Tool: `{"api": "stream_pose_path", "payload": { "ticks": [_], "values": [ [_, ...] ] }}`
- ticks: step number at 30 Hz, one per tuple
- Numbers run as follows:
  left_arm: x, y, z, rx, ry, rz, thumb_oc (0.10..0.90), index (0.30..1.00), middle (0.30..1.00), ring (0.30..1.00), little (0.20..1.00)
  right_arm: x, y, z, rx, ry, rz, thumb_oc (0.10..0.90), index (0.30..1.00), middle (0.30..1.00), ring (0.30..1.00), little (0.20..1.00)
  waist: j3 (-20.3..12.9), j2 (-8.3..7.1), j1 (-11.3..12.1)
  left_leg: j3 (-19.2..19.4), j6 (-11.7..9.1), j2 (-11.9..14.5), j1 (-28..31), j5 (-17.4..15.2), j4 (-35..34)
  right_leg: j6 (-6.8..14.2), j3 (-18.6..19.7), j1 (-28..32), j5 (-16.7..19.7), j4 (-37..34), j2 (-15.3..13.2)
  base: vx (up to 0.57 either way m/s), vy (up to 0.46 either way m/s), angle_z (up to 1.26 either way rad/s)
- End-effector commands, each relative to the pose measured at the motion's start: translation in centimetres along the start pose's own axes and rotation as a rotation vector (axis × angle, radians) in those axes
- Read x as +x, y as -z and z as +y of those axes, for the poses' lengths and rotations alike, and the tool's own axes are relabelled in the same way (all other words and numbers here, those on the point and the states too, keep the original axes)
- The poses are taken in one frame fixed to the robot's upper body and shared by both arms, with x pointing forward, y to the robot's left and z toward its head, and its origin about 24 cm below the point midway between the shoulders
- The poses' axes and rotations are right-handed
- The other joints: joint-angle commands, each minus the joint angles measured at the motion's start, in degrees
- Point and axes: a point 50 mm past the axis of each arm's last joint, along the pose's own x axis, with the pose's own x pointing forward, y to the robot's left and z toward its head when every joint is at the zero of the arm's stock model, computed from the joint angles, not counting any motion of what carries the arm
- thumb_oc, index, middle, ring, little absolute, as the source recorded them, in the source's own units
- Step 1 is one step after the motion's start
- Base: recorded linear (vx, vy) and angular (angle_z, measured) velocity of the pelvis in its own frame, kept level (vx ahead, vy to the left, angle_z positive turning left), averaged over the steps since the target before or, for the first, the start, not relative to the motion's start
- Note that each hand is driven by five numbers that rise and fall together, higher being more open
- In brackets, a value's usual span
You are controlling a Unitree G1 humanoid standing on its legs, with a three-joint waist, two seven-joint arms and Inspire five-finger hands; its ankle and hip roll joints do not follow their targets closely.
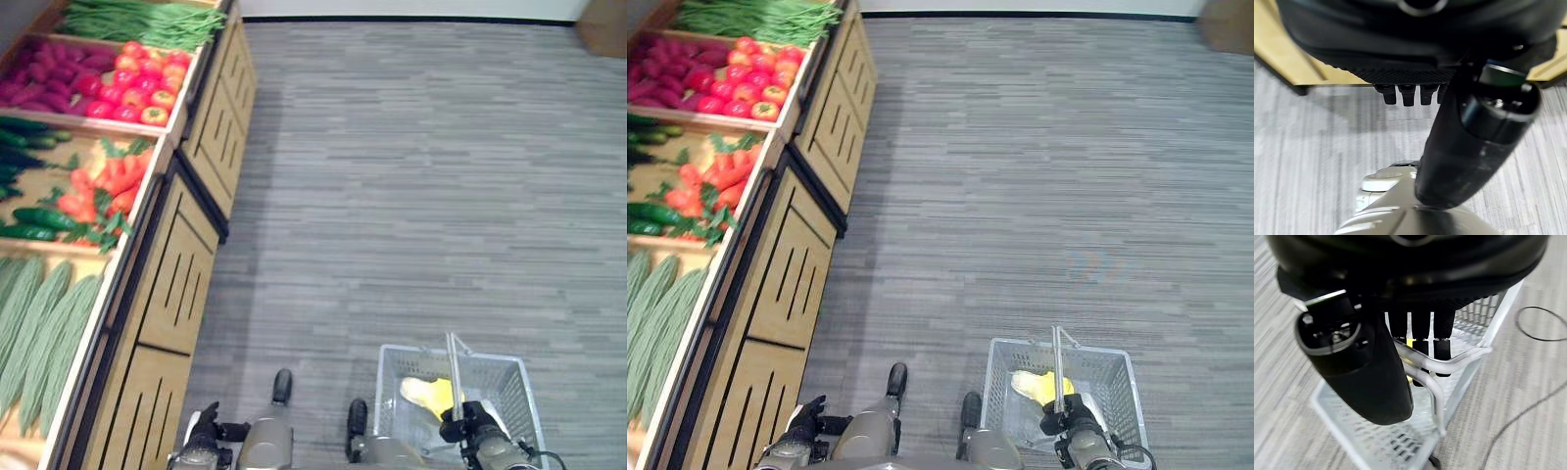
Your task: Get the vegetables into the basket
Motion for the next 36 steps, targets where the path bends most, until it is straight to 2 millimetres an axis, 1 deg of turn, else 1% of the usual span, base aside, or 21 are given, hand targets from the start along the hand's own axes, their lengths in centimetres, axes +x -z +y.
{"api": "stream_pose_path", "payload": {
  "ticks": [1,3,6,7,10,11,13,17,20,21,22,24,25,27,28,29,30,32,33,34,36],
  "values": [
    [0.3,-1.2,0.9,0.045,-0.015,-0.045,0.900,1.000,1.000,1.000,1.000,0.1,-1.3,-0.2,-0.073,-0.005,-0.069,0.400,0.300,0.300,0.300,0.300,1.10,-4.49,1.24,1.68,1.49,-2.35,-1.96,-6.79,6.12,7.08,3.15,-1.83,-3.69,7.53,-6.19,0.14,0.227,-0.23],
    [0.4,-1.7,1.2,0.045,-0.020,-0.060,0.900,1.000,1.000,1.000,1.000,0.1,-1.4,0.5,-0.081,-0.026,-0.068,0.400,0.300,0.300,0.300,0.300,0.84,-5.46,1.90,2.68,2.54,-3.23,-1.98,-8.90,7.87,8.20,3.55,-1.81,-2.85,7.66,-7.43,0.14,0.222,-0.14],
    [0.5,-1.9,1.4,0.038,-0.023,-0.064,0.900,1.000,1.000,1.000,1.000,0.0,-1.6,0.7,-0.072,-0.033,-0.072,0.400,0.300,0.300,0.300,0.300,0.68,-6.01,2.13,3.22,3.19,-3.92,-1.95,-9.97,8.85,9.05,3.86,-2.09,-1.85,8.43,-8.25,0.08,0.156,-0.08],
    [0.5,-1.8,1.6,0.038,-0.028,-0.064,0.900,1.000,1.000,1.000,1.000,0.1,-2.3,1.0,-0.065,-0.037,-0.091,0.400,0.300,0.300,0.300,0.300,0.76,-6.43,2.42,3.77,4.07,-4.41,-1.59,-11.02,9.04,9.99,3.82,-3.49,-0.40,11.32,-8.97,0.05,0.174,-0.13],
    [0.5,-2.0,1.8,0.053,-0.022,-0.067,0.900,1.000,1.000,1.000,1.000,0.0,-3.0,1.5,-0.066,-0.058,-0.109,0.400,0.300,0.300,0.300,0.300,1.16,-6.23,2.45,4.08,5.19,-4.67,-0.39,-11.99,9.39,10.57,3.62,-5.86,1.19,18.34,-9.16,0.08,0.171,-0.24],
    [0.5,-2.0,1.8,0.053,-0.022,-0.067,0.900,1.000,1.000,1.000,1.000,0.0,-3.0,1.5,-0.066,-0.058,-0.109,0.400,0.300,0.300,0.300,0.300,1.18,-6.25,2.46,4.11,5.20,-4.68,-0.37,-12.00,9.40,10.58,3.65,-5.88,1.15,18.41,-9.18,0.08,0.094,-0.28],
    [0.5,-2.0,2.0,0.052,-0.022,-0.063,0.900,1.000,1.000,1.000,1.000,0.0,-3.2,1.9,-0.067,-0.071,-0.119,0.400,0.300,0.300,0.300,0.300,1.48,-6.04,2.12,3.67,5.64,-5.09,0.87,-12.78,9.65,10.19,3.48,-7.82,2.85,20.72,-8.88,0.10,0.086,-0.06],
    [0.6,-2.1,2.2,0.046,-0.032,-0.057,0.900,1.000,1.000,1.000,1.000,0.0,-3.6,1.8,-0.053,-0.068,-0.129,0.400,0.300,0.300,0.300,0.300,2.27,-5.38,0.72,2.41,5.42,-5.36,4.32,-13.70,8.05,8.91,2.31,-11.17,3.27,15.85,-8.04,0.15,0.014,0.08],
    [0.6,-1.9,2.1,0.057,-0.031,-0.047,0.900,1.000,1.000,1.000,1.000,0.0,-4.1,1.8,-0.055,-0.063,-0.145,0.400,0.300,0.300,0.300,0.300,2.63,-5.74,-0.80,1.00,4.48,-5.08,7.45,-15.14,7.11,9.90,2.56,-15.20,6.35,8.49,-8.71,0.21,-0.086,0.34],
    [0.6,-1.9,2.1,0.057,-0.030,-0.047,0.900,1.000,1.000,1.000,1.000,0.0,-4.1,1.8,-0.055,-0.063,-0.144,0.400,0.300,0.300,0.300,0.300,2.84,-5.53,-0.84,0.93,4.43,-4.87,7.76,-15.31,7.11,9.85,2.40,-14.79,6.34,8.34,-8.52,0.29,-0.140,0.29],
    [0.5,-1.4,1.9,0.020,-0.031,-0.029,0.900,1.000,1.000,1.000,1.000,0.0,-4.3,1.8,-0.058,-0.062,-0.155,0.400,0.300,0.300,0.300,0.300,2.77,-5.98,-1.54,0.21,3.75,-4.59,9.91,-16.53,7.09,10.69,2.10,-15.89,8.41,5.55,-8.94,0.33,-0.189,0.34],
    [0.4,-0.7,1.5,0.017,-0.016,-0.008,0.900,1.000,1.000,1.000,1.000,-0.1,-3.3,1.9,-0.066,-0.068,-0.127,0.400,0.300,0.300,0.300,0.300,1.65,-6.11,-1.75,-0.82,3.05,-4.05,11.85,-17.29,6.92,10.06,2.43,-14.52,7.96,6.34,-8.21,0.31,-0.196,0.50],
    [0.4,-0.7,1.4,0.017,-0.016,-0.007,0.900,1.000,1.000,1.000,1.000,-0.1,-3.3,1.9,-0.067,-0.068,-0.127,0.400,0.300,0.300,0.300,0.300,1.66,-6.05,-1.76,-0.83,3.03,-3.99,11.90,-17.33,6.90,10.04,2.40,-14.46,7.93,6.34,-8.16,0.21,-0.206,0.53],
    [0.2,0.0,1.1,-0.016,-0.013,0.019,0.900,1.000,1.000,1.000,1.000,-0.1,-2.4,1.6,-0.073,-0.062,-0.098,0.400,0.300,0.300,0.300,0.300,0.12,-5.27,-1.63,-2.07,1.39,-1.77,12.96,-16.02,6.76,8.91,0.33,-13.23,6.89,6.89,-7.11,0.20,-0.239,0.39],
    [0.2,0.1,1.1,-0.016,-0.013,0.019,0.900,1.000,1.000,1.000,1.000,-0.1,-2.4,1.6,-0.074,-0.062,-0.098,0.400,0.300,0.300,0.300,0.300,0.10,-5.22,-1.69,-2.13,1.36,-1.72,12.97,-16.02,6.72,8.89,0.25,-13.21,6.85,6.90,-7.09,0.13,-0.180,0.33],
    [0.2,0.2,1.1,-0.034,-0.014,0.024,0.900,1.000,1.000,1.000,1.000,0.0,-2.2,1.5,-0.074,-0.058,-0.091,0.400,0.300,0.300,0.300,0.300,-0.14,-4.87,-1.55,-2.65,0.67,-0.83,12.79,-15.05,7.48,8.22,-0.39,-12.93,6.04,7.45,-6.59,0.13,-0.195,0.32],
    [0.1,0.4,0.9,-0.046,-0.013,0.032,0.900,1.000,1.000,1.000,1.000,0.0,-2.0,1.3,-0.076,-0.053,-0.081,0.400,0.300,0.300,0.300,0.300,-0.47,-4.47,-1.53,-3.22,-0.26,0.23,12.30,-13.94,9.32,7.42,-1.19,-12.49,4.74,8.16,-6.03,0.18,-0.276,0.38],
    [0.1,0.6,0.8,-0.068,-0.006,0.038,0.900,1.000,1.000,1.000,1.000,0.0,-1.8,0.8,-0.073,-0.037,-0.081,0.400,0.300,0.300,0.300,0.300,-0.16,-4.18,-1.30,-4.28,-1.53,0.58,9.99,-11.32,14.66,6.06,-2.04,-11.37,3.30,8.63,-5.35,0.14,-0.277,0.25],
    [0.2,0.1,0.9,-0.078,-0.011,0.018,0.900,1.000,1.000,1.000,1.000,0.1,-1.8,0.0,-0.066,-0.015,-0.088,0.400,0.300,0.300,0.300,0.300,0.84,-4.42,-0.92,-4.81,-2.28,0.65,6.79,-7.99,20.32,4.76,-2.87,-9.92,2.38,8.59,-5.06,0.10,-0.305,0.27],
    [0.2,-0.4,0.8,-0.078,-0.008,0.003,0.900,1.000,1.000,1.000,1.000,0.2,-1.8,-0.4,-0.057,-0.001,-0.085,0.400,0.300,0.300,0.300,0.300,1.40,-4.60,-0.93,-4.01,-2.50,0.81,4.91,-6.39,23.45,4.16,-3.82,-9.08,1.83,8.53,-5.24,0.10,-0.298,0.28],
    [0.3,-0.5,0.9,-0.079,-0.008,0.000,0.900,1.000,1.000,1.000,1.000,0.2,-1.7,-0.6,-0.053,0.004,-0.078,0.400,0.300,0.300,0.300,0.300,1.56,-4.44,-0.97,-3.34,-2.34,1.07,4.09,-5.81,24.05,3.78,-4.31,-8.48,0.96,8.53,-5.00,0.08,-0.166,0.26]
  ]
}}
